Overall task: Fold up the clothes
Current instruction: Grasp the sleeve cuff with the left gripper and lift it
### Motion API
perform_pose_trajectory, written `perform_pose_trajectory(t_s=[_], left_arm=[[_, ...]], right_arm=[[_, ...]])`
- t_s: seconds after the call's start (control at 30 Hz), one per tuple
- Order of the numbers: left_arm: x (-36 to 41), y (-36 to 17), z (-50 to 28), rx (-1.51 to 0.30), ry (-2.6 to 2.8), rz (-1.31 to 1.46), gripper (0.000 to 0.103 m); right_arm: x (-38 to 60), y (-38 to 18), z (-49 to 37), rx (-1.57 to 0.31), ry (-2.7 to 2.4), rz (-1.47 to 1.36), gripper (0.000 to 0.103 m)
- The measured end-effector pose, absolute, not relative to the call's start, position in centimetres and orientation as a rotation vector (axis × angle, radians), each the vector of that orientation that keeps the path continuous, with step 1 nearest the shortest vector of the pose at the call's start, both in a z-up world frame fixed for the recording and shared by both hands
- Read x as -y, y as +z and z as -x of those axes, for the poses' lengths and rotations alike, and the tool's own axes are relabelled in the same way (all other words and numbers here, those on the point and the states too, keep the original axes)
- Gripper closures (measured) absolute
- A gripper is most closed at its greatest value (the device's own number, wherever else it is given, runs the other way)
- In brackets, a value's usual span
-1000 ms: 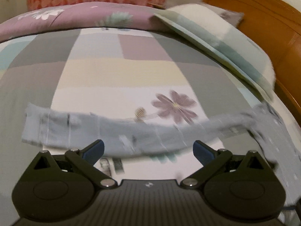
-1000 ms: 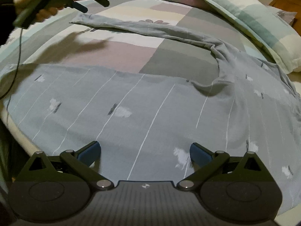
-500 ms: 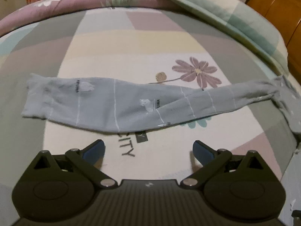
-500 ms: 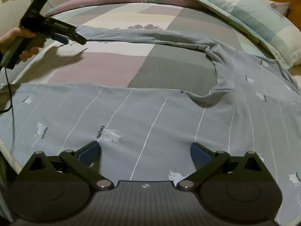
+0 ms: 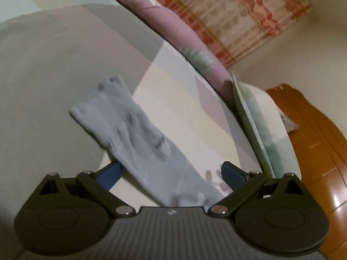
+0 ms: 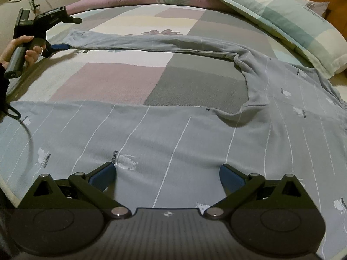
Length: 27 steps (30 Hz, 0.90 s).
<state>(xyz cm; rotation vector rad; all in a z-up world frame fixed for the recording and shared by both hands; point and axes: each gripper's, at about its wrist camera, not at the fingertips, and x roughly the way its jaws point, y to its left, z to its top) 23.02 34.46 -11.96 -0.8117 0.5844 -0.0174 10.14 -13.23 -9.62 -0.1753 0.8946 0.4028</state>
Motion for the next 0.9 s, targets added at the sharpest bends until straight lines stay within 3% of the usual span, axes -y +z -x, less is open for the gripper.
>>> perform_pose_trajectory(t_s=[0.07,0.17,0.23,0.37,0.4,0.43,0.67,0.9], left_arm=[[-35.1,-12.3,-23.1,-0.558,-0.008,0.815,0.015],[-35.6,-12.7,-22.5,-0.534,0.014,0.804,0.032],[-36.0,-13.2,-22.4,-0.521,0.033,0.806,0.052],[-36.3,-13.6,-22.6,-0.535,0.101,0.816,0.08],[-36.3,-13.5,-22.6,-0.545,0.12,0.814,0.096],[-36.3,-13.5,-22.6,-0.554,0.14,0.812,0.1],[-34.9,-9.2,-19.6,-0.503,0.209,0.73,0.101],[-33.3,-7.9,-16.9,-0.598,0.28,0.693,0.097]], right_arm=[[13.2,-9.7,-10.2,-0.89,0.401,0.173,0.0],[13.2,-9.7,-10.2,-0.884,0.397,0.17,0.0],[13.1,-9.8,-10.3,-0.879,0.392,0.168,0.0],[12.9,-9.9,-10.3,-0.867,0.372,0.159,0.0],[12.9,-9.9,-10.3,-0.863,0.366,0.157,0.0],[12.9,-9.9,-10.2,-0.862,0.361,0.159,0.0],[12.5,-9.8,-10.4,-0.869,0.327,0.151,0.0],[12.3,-9.8,-10.5,-0.868,0.312,0.149,0.0]])
